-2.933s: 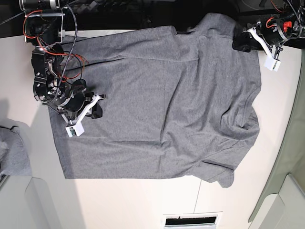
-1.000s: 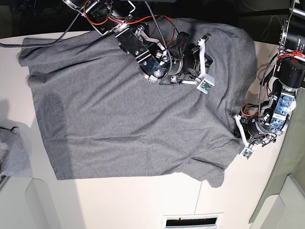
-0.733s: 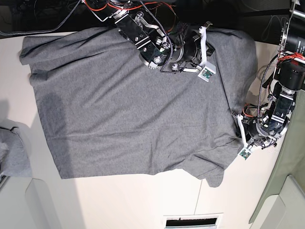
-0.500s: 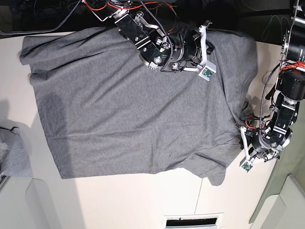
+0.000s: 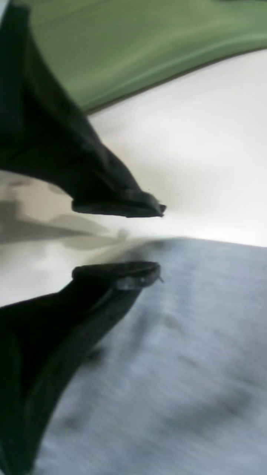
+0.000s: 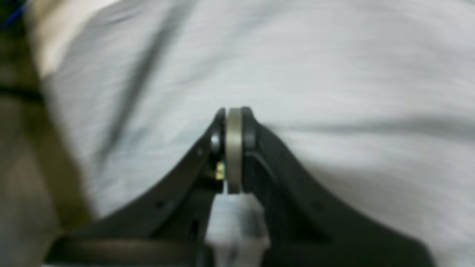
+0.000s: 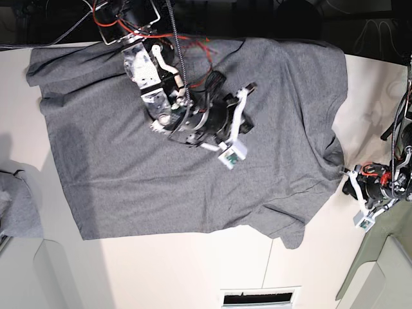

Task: Layout the t-shirt on the table in an organized manner, then fold the t-shirt properly
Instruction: 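Sweep the right gripper across the shirt to flatten wrinkles, then grasp the shirt body with both grippers and pull it taut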

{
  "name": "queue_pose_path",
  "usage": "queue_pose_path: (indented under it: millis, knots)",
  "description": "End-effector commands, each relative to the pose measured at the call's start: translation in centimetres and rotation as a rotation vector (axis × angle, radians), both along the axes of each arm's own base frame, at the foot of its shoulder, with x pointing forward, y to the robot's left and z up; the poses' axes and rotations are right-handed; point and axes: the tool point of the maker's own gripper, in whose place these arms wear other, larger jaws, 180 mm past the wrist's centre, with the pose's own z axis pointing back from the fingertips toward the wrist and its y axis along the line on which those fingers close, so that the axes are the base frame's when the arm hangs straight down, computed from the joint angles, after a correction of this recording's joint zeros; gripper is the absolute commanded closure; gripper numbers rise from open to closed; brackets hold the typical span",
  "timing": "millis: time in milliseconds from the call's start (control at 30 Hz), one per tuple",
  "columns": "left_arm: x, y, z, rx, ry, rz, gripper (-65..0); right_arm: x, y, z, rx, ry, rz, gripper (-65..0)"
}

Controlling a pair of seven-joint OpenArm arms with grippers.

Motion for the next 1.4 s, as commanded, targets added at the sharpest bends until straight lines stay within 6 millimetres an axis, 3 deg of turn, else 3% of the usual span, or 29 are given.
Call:
queue_pose_path:
  millis: [0,167,300,400,600,933,1200,1233,1333,1367]
  knots:
    - [0.7,0.1,1.1,-0.009,-0.034,-0.009,-21.0,2.1,-0.6,1.6,0.035,-0.045,-0.039,0.0]
    - [-2.4,-0.8,-1.4,-0.083,0.078,0.023,-21.0,6.9,-8.8,1.3,-0.019,-0.066,-0.217,0.0]
    - [-4.5,-3.3,-1.7,-0.294,0.179,0.047,-21.1,7.5,-13.4,0.2,-0.025,-0.027,-0.301,0.0]
    - [-4.3,-2.8,-1.0,-0.35,0.141,0.087,-24.3,7.2,-15.4,-1.0,-0.04,0.01,-0.324,0.0]
    - [-3.6,-3.1,1.4,-0.494,0.089,0.098,-27.2,6.8,-15.5,-1.6,-0.034,0.037,-0.329,0.0]
    - [-8.3,-4.1,-2.9,-0.5,0.204,0.125,-33.1,7.1,-14.4,-1.0,0.017,0.024,-0.335,0.0]
    - [-9.0,-3.9,-3.4,-0.539,0.192,0.169,-32.5,7.1,-14.4,-1.0,0.019,0.023,-0.336,0.0]
    - [-9.0,-4.2,-3.4,-0.546,0.189,0.166,-29.1,7.1,-14.4,-1.0,0.019,0.024,-0.336,0.0]
    - [-8.4,-5.0,-3.3,-0.57,0.16,0.148,-4.1,7.1,-14.4,-1.0,0.018,0.023,-0.335,0.0]
    - [-8.1,-5.1,-3.1,-0.572,0.145,0.147,0.0,7.1,-14.4,-1.0,0.017,0.023,-0.335,0.0]
